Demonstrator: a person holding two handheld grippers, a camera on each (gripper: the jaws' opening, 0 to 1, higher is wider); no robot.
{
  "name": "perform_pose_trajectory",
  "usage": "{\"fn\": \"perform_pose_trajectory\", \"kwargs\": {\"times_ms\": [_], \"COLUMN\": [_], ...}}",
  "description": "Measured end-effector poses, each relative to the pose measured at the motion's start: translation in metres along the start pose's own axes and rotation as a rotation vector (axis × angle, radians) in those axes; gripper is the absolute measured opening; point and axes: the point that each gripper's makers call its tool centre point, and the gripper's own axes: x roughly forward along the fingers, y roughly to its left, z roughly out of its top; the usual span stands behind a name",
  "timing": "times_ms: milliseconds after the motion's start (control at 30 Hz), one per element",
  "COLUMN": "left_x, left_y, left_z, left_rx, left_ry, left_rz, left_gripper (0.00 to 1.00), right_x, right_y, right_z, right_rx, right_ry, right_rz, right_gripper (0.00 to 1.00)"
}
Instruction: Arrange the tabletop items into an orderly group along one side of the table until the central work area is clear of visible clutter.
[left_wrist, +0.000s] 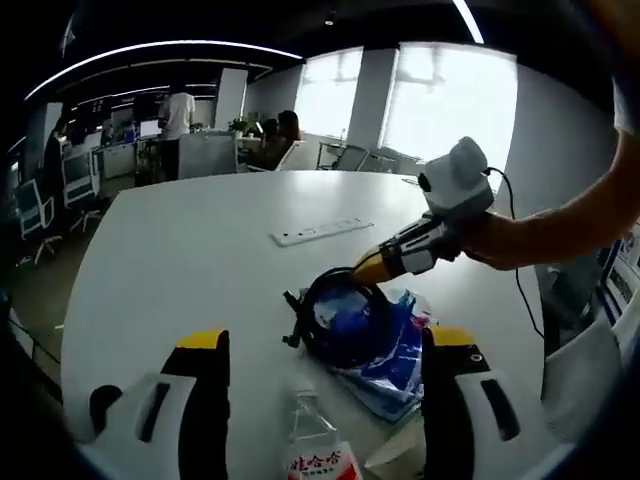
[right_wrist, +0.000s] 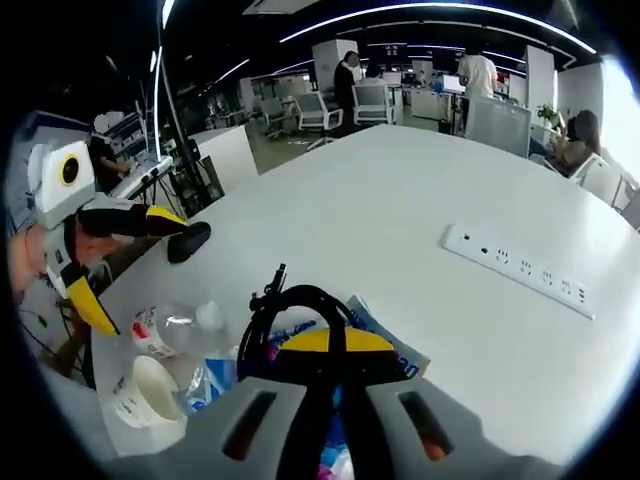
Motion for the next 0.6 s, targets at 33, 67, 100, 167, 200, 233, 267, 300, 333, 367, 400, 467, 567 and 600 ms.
{"fn": "perform_pose_trajectory", "kwargs": {"times_ms": [33,67,100,167,200,233,267,300,333,367,400,467,567,600], "left_x": [0.006,0.013,0.017,0.024,0.029,0.032,0.037,0.039,0.041,0.044,0.047,0.053,0.060,0.060], "left_y": [0.006,0.008,0.007,0.007,0.006,0.004,0.004,0.003,0.003,0.002,0.001,0.003,0.001,0.001], "left_z": [0.006,0.002,-0.001,-0.006,-0.012,-0.014,-0.017,-0.019,-0.019,-0.019,-0.019,-0.020,-0.020,-0.022], "left_rx": [0.012,-0.031,-0.041,-0.042,-0.056,-0.062,-0.055,-0.049,-0.049,-0.056,-0.052,-0.036,-0.028,-0.023], "left_ry": [-0.039,-0.024,-0.017,-0.003,0.020,0.025,0.038,0.047,0.045,0.042,0.042,0.048,0.046,0.055], "left_rz": [0.016,0.016,0.010,0.015,0.003,-0.004,-0.002,-0.001,-0.005,-0.012,-0.013,0.000,-0.012,-0.017], "left_gripper": [0.78,0.76,0.74,0.75,0.74,0.72,0.72,0.72,0.71,0.71,0.71,0.69,0.64,0.59], "right_x": [0.000,-0.001,-0.001,-0.004,-0.005,-0.006,-0.007,-0.008,-0.009,-0.009,-0.009,-0.010,-0.012,-0.012], "right_y": [0.000,0.001,0.001,0.004,0.005,0.006,0.008,0.009,0.010,0.011,0.012,0.012,0.013,0.013], "right_z": [0.001,0.000,0.001,0.003,0.004,0.004,0.004,0.005,0.005,0.005,0.005,0.004,0.004,0.004], "right_rx": [-0.001,-0.001,0.000,-0.003,-0.005,-0.009,-0.019,-0.025,-0.023,-0.020,-0.026,-0.021,-0.024,-0.020], "right_ry": [-0.002,-0.004,-0.005,-0.014,-0.017,-0.018,-0.020,-0.024,-0.027,-0.030,-0.032,-0.035,-0.040,-0.041], "right_rz": [0.000,0.001,0.002,0.006,0.008,0.010,0.011,0.011,0.014,0.018,0.017,0.021,0.024,0.025], "right_gripper": [0.00,0.00,0.00,0.00,0.00,0.00,0.00,0.00,0.00,0.00,0.00,0.00,0.00,0.00]}}
